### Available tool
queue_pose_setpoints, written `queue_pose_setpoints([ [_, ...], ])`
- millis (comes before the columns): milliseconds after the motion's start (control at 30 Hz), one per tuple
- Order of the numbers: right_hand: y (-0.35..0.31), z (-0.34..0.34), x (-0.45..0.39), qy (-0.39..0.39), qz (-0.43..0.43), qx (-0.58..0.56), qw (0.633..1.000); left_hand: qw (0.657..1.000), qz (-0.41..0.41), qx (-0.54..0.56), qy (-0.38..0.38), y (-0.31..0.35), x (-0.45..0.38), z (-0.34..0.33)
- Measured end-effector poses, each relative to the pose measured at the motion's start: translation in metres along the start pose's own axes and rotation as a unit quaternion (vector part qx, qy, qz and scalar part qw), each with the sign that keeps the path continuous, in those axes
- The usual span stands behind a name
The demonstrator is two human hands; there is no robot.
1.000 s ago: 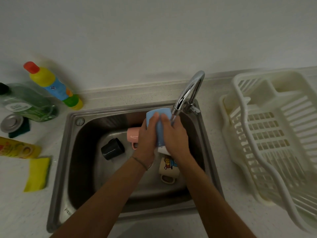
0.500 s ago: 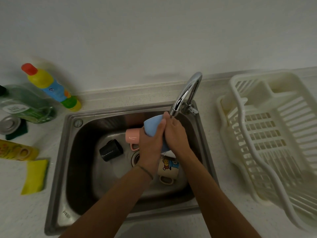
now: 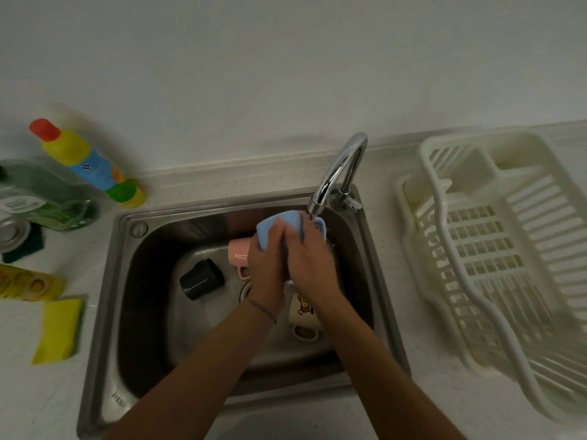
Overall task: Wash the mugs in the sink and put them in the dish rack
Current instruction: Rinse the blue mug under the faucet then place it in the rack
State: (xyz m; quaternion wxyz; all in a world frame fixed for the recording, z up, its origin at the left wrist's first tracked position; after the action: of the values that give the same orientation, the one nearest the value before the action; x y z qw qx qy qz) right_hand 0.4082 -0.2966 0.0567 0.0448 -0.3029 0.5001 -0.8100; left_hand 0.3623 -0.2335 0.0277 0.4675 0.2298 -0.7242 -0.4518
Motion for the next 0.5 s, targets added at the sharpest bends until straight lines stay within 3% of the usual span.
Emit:
queue_pose_setpoints([
  [100,0.005,-0.008,0.019,0.019,0.042,0.031,0.998,0.999,0.002,0.042,-0.033,0.0,-0.003,0.006],
  [233,0.003,0.003,-0.006,-0.005,-0.03,0.025,0.999,1.0,0.015,0.006,-0.024,-0.01,0.0,0.006],
  [300,0.004,0.002,-0.003,-0.013,0.005,0.062,0.998,0.999,0.031,0.016,-0.018,-0.012,-0.008,0.006],
  [433,0.018,0.025,0.006,0.094,0.103,0.093,0.986,0.996,0.09,-0.006,0.019,-0.02,-0.029,0.004],
  [500,0.029,0.041,-0.005,0.14,0.106,0.076,0.982,0.994,0.107,-0.012,-0.007,-0.023,-0.03,0.001],
])
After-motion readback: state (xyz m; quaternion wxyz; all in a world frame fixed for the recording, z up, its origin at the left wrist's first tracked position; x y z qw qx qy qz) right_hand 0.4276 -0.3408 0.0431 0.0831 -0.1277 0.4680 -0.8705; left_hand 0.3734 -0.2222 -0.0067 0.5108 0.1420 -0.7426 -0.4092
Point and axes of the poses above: each hand's wrist, its own x-axis away from the middle knuckle, its own z-axis out of the back of the hand, y = z × x, the point moved 3 cm from there along -x, towards the middle knuckle, and after that the axes turned 6 degrees about -z, right-handed, at the moved point
